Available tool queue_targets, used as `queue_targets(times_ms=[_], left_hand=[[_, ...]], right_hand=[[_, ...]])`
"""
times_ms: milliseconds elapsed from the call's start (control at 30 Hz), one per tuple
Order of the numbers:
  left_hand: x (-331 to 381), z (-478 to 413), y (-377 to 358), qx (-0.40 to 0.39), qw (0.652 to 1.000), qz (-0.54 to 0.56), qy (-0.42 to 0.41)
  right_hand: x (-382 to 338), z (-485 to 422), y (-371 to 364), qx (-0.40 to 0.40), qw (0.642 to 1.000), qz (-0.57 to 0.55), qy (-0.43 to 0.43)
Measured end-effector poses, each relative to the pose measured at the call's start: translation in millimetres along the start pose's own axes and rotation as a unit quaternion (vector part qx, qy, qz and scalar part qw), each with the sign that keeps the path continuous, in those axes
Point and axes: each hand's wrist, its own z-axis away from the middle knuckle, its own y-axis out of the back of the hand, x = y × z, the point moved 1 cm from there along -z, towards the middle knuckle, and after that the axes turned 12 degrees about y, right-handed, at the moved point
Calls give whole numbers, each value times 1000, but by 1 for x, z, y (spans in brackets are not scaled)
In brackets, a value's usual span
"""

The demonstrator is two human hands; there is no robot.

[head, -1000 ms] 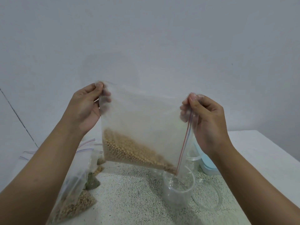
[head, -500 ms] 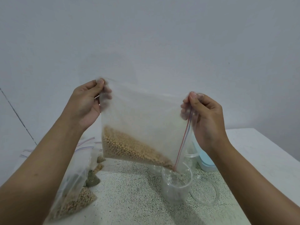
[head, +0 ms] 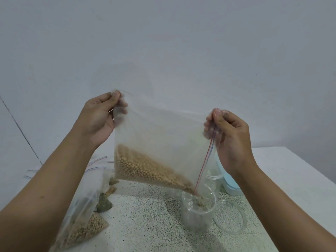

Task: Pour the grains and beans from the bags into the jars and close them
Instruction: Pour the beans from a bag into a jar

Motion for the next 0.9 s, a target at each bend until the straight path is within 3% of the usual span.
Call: queue_targets(times_ms=[900], left_hand=[[1,-6,-5,-3,1000,-1,-3]], right_hand=[[0,0,6,12,1000,-16,-18]])
